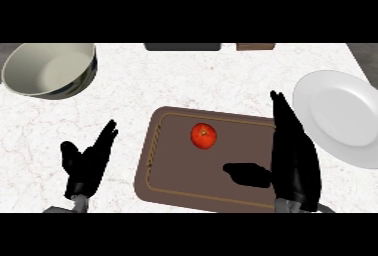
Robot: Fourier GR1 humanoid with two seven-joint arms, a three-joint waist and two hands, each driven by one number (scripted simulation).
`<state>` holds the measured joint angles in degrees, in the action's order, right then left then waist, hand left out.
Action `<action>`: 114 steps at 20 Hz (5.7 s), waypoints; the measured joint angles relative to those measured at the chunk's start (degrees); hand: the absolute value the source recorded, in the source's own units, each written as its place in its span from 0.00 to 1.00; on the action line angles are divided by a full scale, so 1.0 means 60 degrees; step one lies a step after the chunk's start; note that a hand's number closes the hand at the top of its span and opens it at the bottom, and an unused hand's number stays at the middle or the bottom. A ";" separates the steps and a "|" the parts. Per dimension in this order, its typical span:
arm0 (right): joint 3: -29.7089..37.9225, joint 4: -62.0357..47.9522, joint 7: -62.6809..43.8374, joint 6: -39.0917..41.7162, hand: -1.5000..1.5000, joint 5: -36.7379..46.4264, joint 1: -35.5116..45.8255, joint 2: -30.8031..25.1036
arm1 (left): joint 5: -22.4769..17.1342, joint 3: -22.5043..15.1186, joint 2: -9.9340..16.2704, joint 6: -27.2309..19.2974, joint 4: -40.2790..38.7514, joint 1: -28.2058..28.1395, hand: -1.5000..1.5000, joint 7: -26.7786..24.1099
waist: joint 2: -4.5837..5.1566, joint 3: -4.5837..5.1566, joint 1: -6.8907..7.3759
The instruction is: Pick the tomato from the tray and place it in the plate
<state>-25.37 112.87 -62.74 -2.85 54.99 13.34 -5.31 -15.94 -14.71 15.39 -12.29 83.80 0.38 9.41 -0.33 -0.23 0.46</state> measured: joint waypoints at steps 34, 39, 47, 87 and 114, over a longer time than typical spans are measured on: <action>-0.1126 -0.5375 -0.0870 -0.0903 0.00 -0.0835 0.2456 0.0763 | 0.0418 0.0410 -0.0362 0.0403 -0.0098 -0.0051 0.50 -0.0085 | 0.0013 -0.0030 0.0048; -0.1035 -0.6020 -0.0603 -0.1133 0.00 -0.1238 0.2548 0.0778 | 0.0378 0.0538 -0.0357 0.0576 -0.0072 -0.0074 0.50 -0.0046 | 0.0015 -0.0030 0.0039; -0.1472 -0.7205 -0.0306 -0.1137 1.00 -0.1774 0.3132 0.0755 | 0.0513 0.0655 -0.0495 0.0649 -0.0214 0.0044 0.50 0.0035 | -0.0040 -0.0018 0.0032; 0.6444 -1.1227 -0.1197 -0.4804 1.00 0.6858 0.6720 -0.3032 | 0.0775 0.0608 -0.0606 0.0788 0.0368 0.0070 0.50 0.0268 | 0.0363 -0.0019 0.0452; 1.2809 -1.1136 -0.0478 -0.8186 0.00 0.7564 0.3784 -0.1468 | 0.0839 0.0830 -0.0709 0.0805 0.0166 -0.0191 0.50 0.0136 | 0.0104 -0.0049 0.0061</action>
<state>51.49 46.05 -65.60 -51.96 100.37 36.05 -14.12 -10.91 -9.73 11.14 -7.46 84.80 -0.77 10.22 0.29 -0.52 0.83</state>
